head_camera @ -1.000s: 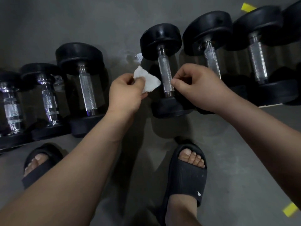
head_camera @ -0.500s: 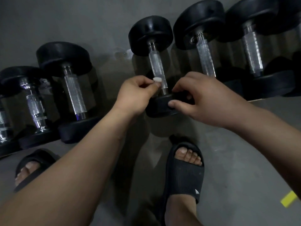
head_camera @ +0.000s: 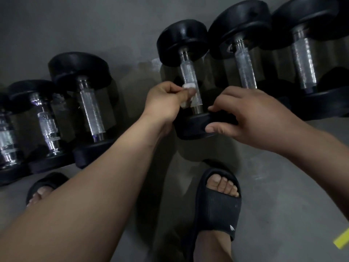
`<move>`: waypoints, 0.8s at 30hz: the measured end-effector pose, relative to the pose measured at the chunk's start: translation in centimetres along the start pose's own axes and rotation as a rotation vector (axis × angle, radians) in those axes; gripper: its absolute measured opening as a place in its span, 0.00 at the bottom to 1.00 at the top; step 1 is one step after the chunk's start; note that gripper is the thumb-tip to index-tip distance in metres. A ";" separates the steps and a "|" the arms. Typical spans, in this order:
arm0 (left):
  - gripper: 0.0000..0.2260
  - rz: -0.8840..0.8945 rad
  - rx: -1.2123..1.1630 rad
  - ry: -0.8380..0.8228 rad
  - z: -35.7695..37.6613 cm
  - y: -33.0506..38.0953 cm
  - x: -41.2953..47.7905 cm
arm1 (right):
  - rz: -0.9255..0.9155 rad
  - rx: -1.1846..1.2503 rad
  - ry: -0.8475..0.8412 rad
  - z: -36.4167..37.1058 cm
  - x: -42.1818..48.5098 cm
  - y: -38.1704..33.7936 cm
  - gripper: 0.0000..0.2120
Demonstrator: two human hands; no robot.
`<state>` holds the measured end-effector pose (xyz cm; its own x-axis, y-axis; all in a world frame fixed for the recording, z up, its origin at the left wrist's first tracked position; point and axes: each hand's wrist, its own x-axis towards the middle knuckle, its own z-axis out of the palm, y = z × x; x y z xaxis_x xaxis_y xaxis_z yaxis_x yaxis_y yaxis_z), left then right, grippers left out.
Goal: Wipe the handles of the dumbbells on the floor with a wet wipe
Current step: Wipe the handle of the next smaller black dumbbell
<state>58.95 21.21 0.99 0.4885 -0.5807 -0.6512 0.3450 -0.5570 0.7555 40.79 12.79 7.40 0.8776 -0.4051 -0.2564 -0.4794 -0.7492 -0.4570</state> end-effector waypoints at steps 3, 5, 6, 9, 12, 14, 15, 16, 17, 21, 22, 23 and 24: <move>0.12 0.000 0.048 -0.005 0.3 -0.3 0.0 | -0.018 -0.047 0.016 0.2 -0.1 0.2 0.23; 0.13 -0.002 0.178 -0.039 0.3 -0.8 -0.7 | -0.047 -0.106 0.045 0.5 -0.3 0.3 0.24; 0.13 0.002 0.212 -0.038 0.3 -0.9 -0.9 | -0.054 -0.132 0.060 0.7 -0.4 0.3 0.25; 0.12 0.000 0.148 0.012 0.3 0.1 -0.5 | -0.051 -0.167 0.085 0.9 -0.4 0.3 0.25; 0.13 -0.049 -0.011 0.076 0.7 1.0 0.2 | -0.053 -0.174 0.096 1.0 -0.5 0.4 0.25; 0.15 -0.030 0.091 0.020 0.7 0.6 -0.1 | -0.070 -0.181 0.095 1.1 -0.5 0.5 0.26; 0.15 -0.007 0.180 -0.028 0.5 0.2 -0.5 | -0.077 -0.183 0.093 1.1 -0.4 0.6 0.26; 0.16 0.012 0.254 -0.067 0.3 -0.2 -0.8 | -0.082 -0.184 0.094 1.1 -0.4 0.6 0.26; 0.16 0.030 0.301 -0.088 0.0 -0.5 -0.9 | -0.086 -0.185 0.095 1.1 -0.4 0.6 0.25; 0.14 0.032 0.169 -0.007 0.4 0.0 -0.4 | -0.083 -0.178 0.098 1.1 -0.3 0.6 0.26; 0.13 0.002 0.071 0.036 0.8 0.4 -0.2 | -0.082 -0.176 0.095 1.1 -0.3 0.6 0.26; 0.13 -0.017 0.007 0.069 1.1 0.7 0.0 | -0.081 -0.172 0.091 1.1 -0.3 0.6 0.26; 0.13 -0.020 0.012 0.076 1.2 0.6 0.0 | -0.080 -0.169 0.089 1.1 -0.3 0.6 0.26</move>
<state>58.25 20.14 1.35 0.5412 -0.5229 -0.6585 0.3455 -0.5757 0.7411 40.23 13.02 6.27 0.9136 -0.3796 -0.1456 -0.4066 -0.8550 -0.3218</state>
